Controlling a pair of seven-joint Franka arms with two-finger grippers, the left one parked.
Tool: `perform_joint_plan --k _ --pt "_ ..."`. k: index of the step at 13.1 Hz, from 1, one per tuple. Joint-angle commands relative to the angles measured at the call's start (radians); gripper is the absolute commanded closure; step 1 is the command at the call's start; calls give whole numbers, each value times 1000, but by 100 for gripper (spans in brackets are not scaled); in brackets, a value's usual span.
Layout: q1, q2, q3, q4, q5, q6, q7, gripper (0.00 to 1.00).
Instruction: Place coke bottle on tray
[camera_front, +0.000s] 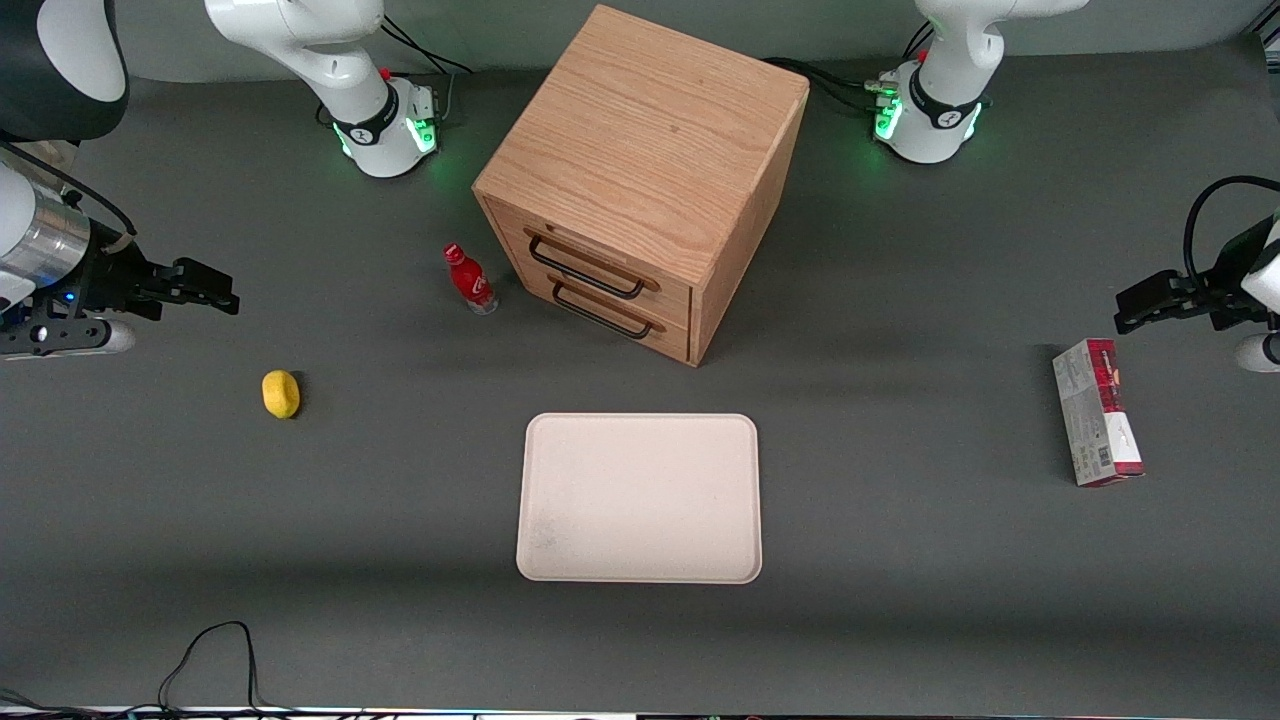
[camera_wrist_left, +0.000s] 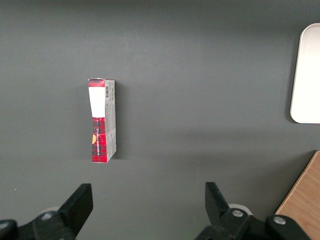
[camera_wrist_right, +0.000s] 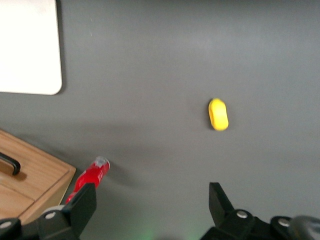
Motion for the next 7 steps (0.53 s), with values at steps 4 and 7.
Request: perform_joint_plan --k 4,7 --pt "3 16 7 22 4 -72 12 0" --pt "91 -25 15 -6 28 -84 111 0"
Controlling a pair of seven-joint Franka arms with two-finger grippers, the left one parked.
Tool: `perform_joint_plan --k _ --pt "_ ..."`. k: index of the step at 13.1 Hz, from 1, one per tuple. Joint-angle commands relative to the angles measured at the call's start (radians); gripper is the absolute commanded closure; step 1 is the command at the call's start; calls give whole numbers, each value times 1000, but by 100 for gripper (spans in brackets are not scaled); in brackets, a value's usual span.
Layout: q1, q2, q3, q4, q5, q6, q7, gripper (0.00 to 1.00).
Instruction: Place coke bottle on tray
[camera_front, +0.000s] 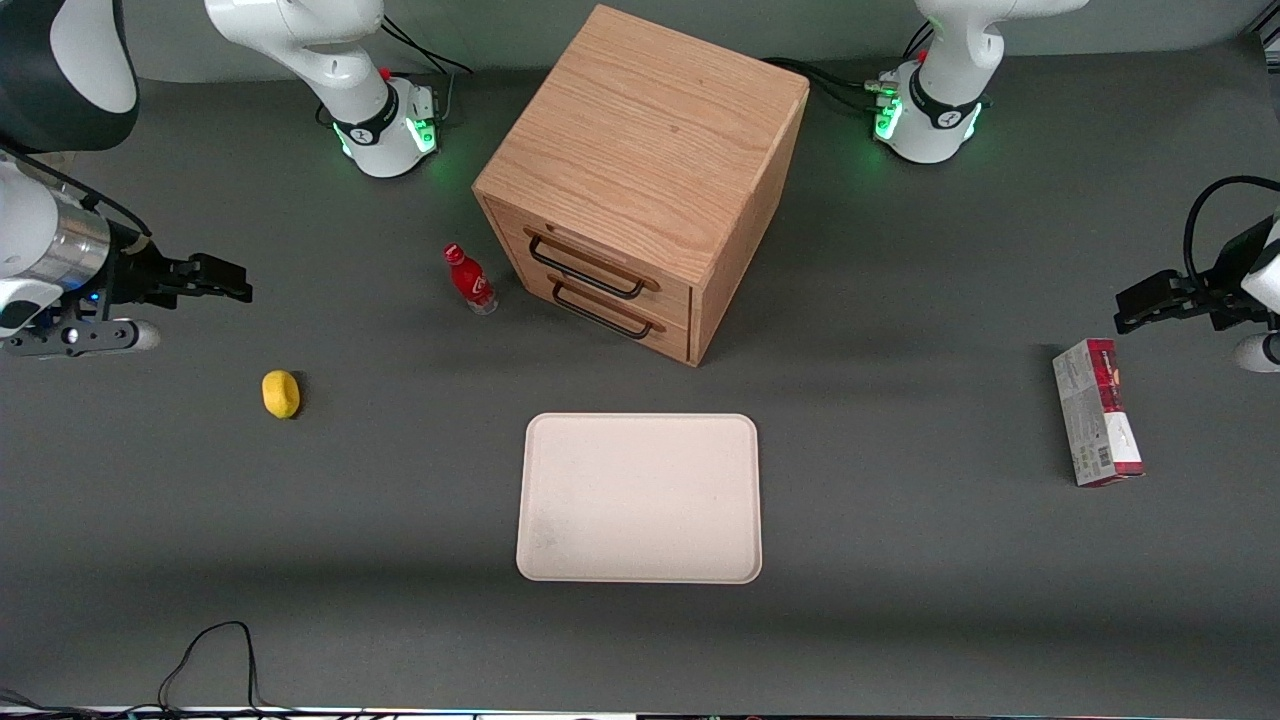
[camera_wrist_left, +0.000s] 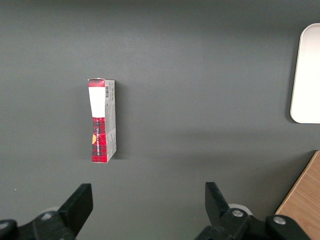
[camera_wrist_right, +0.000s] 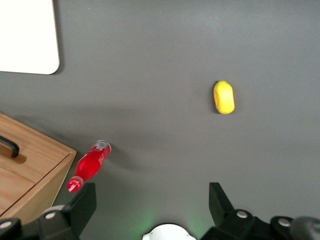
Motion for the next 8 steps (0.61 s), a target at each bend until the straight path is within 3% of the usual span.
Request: perform_joint_plan --k 1,2,4,8 --pt "108 -44 4 -11 31 -29 167 0" --pt "162 -64 1 -40 35 -34 186 0" --pt "184 -159 1 -142 44 -14 222 0" --pt "282 -291 4 -379 61 139 343 0"
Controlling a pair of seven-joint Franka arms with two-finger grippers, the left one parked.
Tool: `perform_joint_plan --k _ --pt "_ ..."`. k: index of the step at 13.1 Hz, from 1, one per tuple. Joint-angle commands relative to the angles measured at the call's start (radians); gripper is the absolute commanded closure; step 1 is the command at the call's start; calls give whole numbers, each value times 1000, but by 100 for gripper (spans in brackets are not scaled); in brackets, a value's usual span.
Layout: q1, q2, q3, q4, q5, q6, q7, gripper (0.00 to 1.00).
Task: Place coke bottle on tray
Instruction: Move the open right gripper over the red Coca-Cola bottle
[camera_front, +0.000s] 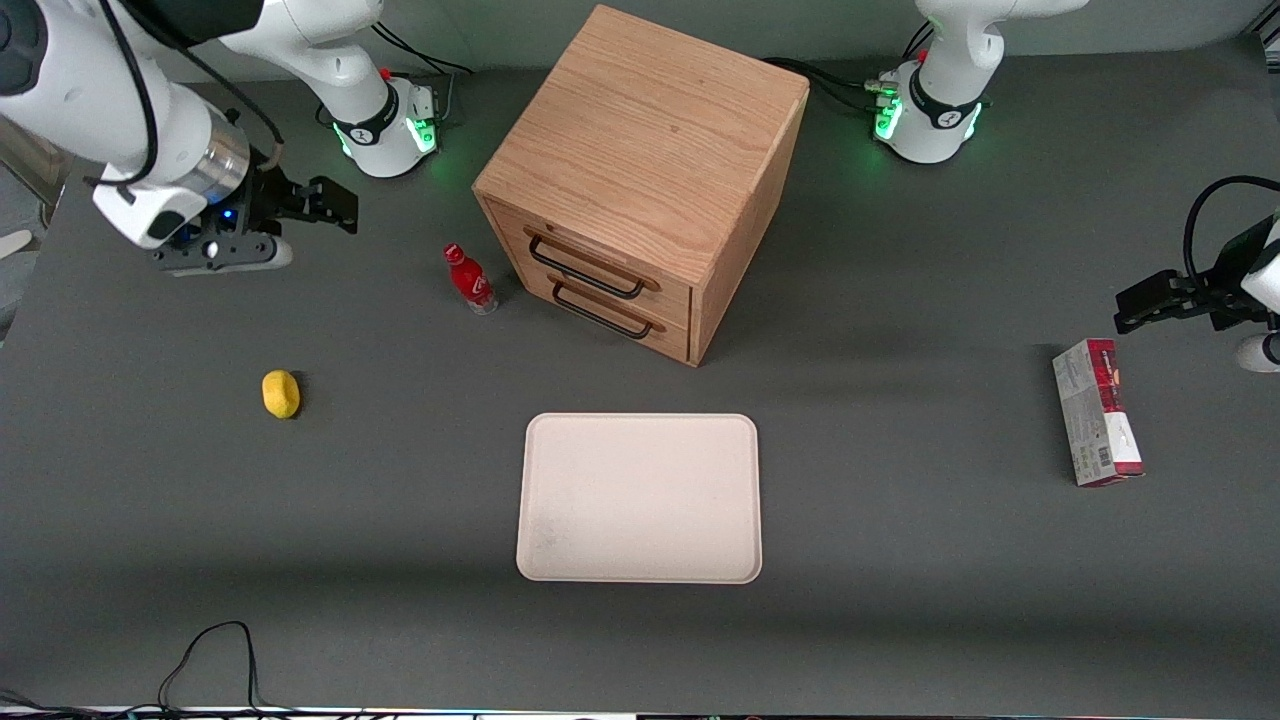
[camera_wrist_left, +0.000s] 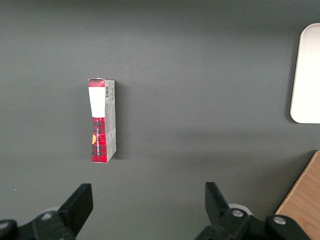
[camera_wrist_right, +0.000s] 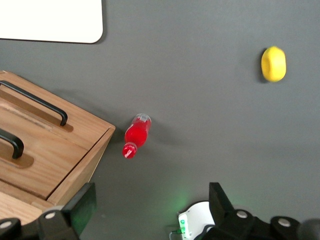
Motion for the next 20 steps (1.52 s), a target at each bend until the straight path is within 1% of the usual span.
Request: perform_joint_plan --k 1,2,3,7,8,9,13,18,20 --pt "113 -83 -8 -214 16 183 160 0" --pt "152 -83 -8 -287 14 278 224 0" --pt "161 -74 -7 -332 14 344 241 0" --pt "163 -17 -5 -363 14 394 245 0" --pt "175 -9 -4 -394 14 438 269 0" --pt "216 -8 -5 -427 12 487 298 0" --pt "233 -17 -5 -526 11 548 311 0" --pt "233 -19 -5 -595 11 621 315 1" --pt "235 -9 -5 -599 11 627 315 1"
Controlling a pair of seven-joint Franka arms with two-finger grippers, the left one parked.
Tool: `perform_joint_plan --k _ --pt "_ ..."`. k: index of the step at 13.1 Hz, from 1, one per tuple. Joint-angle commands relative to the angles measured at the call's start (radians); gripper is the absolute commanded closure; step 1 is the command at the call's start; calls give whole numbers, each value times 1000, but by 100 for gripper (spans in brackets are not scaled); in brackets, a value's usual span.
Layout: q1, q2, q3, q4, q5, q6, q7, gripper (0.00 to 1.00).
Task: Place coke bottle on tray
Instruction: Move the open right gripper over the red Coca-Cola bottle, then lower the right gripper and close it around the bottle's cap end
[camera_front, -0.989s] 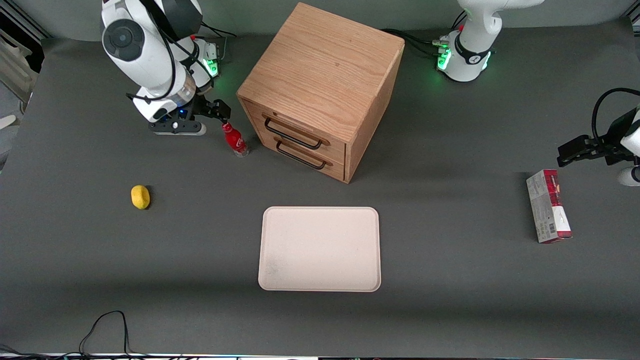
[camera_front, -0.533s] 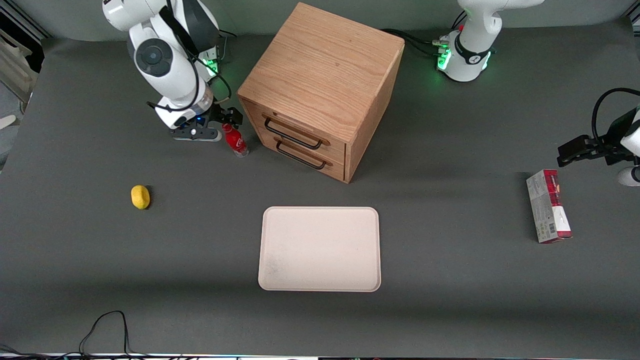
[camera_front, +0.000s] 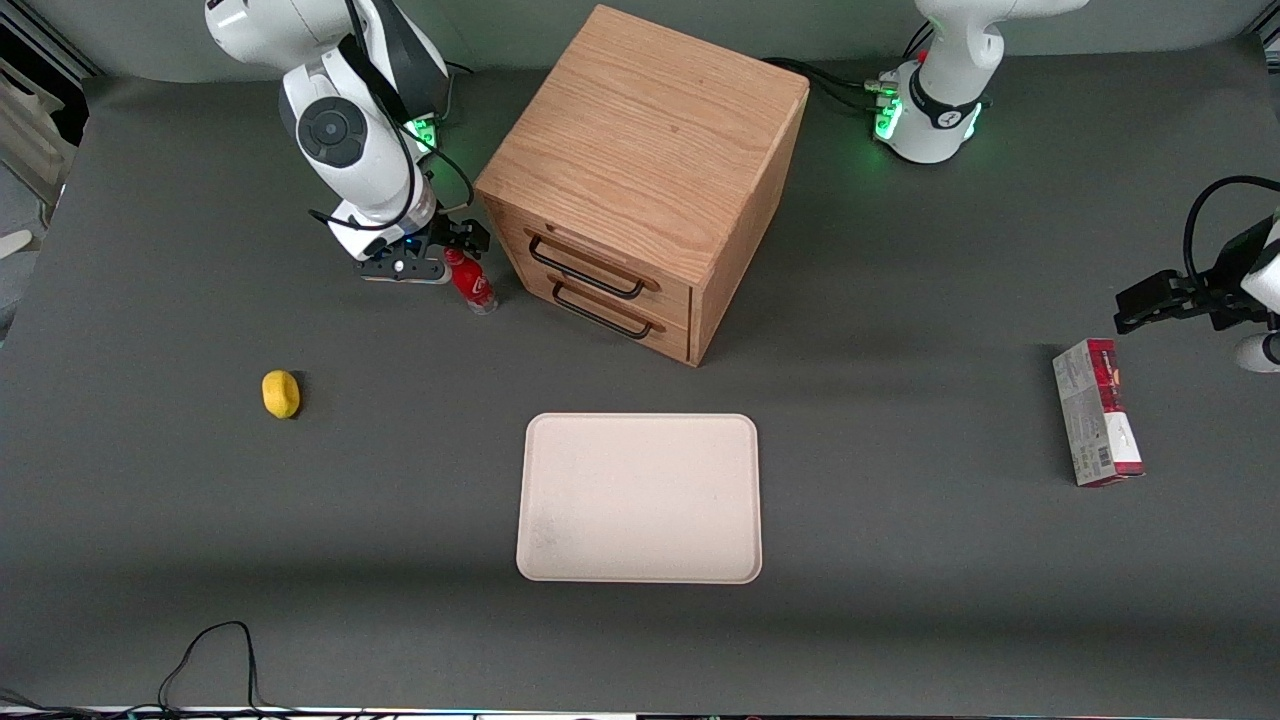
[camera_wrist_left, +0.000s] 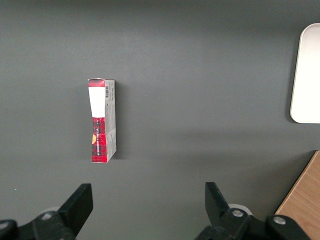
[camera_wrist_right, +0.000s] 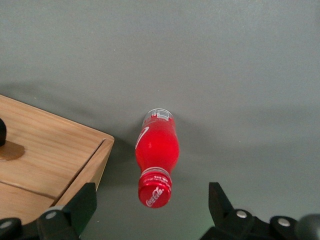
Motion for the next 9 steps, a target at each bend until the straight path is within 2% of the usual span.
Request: perform_joint_plan --k 1,8,9 --pt "9 -14 -6 -26 8 24 23 1" --pt "9 -12 -4 -63 8 66 23 3" --pt "9 -12 -4 -63 8 66 23 20"
